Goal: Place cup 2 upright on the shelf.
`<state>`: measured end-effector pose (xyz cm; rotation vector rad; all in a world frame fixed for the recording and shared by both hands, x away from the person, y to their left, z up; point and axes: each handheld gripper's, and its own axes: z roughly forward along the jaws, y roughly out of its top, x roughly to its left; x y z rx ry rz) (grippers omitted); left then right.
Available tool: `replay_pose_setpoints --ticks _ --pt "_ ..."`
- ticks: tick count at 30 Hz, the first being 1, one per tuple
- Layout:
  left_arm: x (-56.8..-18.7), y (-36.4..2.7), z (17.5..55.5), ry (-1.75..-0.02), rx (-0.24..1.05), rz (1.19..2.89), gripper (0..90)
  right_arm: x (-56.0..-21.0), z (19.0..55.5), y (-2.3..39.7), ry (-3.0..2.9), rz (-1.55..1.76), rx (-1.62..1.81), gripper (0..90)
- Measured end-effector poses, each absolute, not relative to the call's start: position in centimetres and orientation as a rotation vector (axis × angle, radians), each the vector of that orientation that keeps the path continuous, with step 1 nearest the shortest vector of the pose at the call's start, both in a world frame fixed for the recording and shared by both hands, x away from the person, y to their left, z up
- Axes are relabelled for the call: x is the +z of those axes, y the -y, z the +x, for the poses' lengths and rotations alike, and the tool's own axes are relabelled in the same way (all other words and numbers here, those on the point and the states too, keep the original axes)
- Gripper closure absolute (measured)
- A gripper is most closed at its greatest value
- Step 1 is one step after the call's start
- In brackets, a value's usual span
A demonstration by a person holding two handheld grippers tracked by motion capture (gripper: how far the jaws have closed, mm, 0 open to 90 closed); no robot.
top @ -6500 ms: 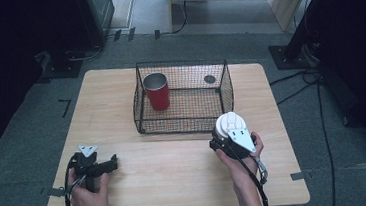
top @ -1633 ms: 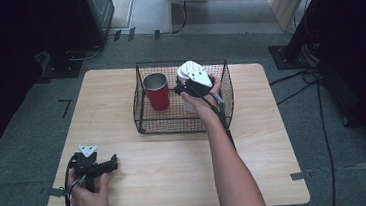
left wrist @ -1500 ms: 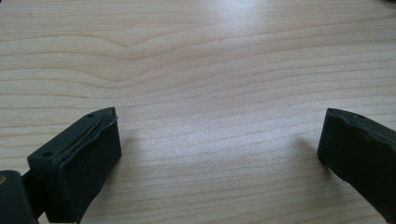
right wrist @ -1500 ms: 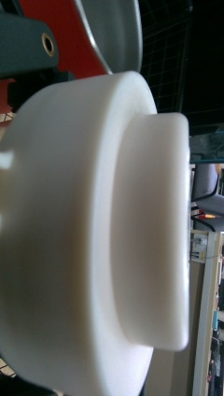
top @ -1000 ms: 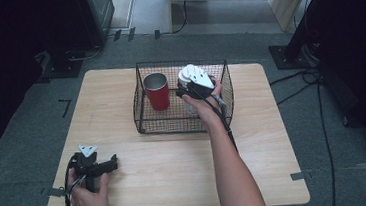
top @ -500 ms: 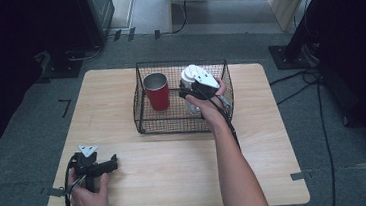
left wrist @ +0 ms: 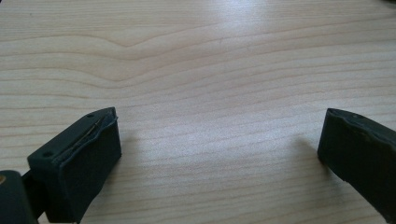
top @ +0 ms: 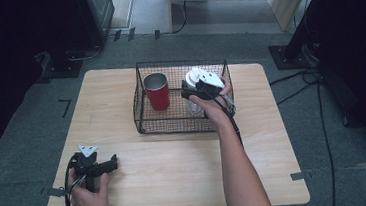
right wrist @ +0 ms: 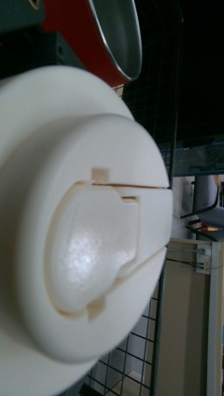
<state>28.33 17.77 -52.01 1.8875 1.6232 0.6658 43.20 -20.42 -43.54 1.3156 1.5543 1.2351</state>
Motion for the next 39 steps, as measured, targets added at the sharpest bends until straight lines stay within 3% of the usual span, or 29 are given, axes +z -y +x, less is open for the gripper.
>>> replay_pose_setpoints --ticks 24,39 --pt "-52.0 -17.8 28.3 -1.623 0.666 1.888 0.0 -40.4 42.5 21.1 -1.463 1.239 1.278 0.9" --pt "-52.0 -17.8 28.3 -1.623 0.666 1.888 0.0 -38.9 40.1 22.4 -1.453 1.232 1.29 1.4"
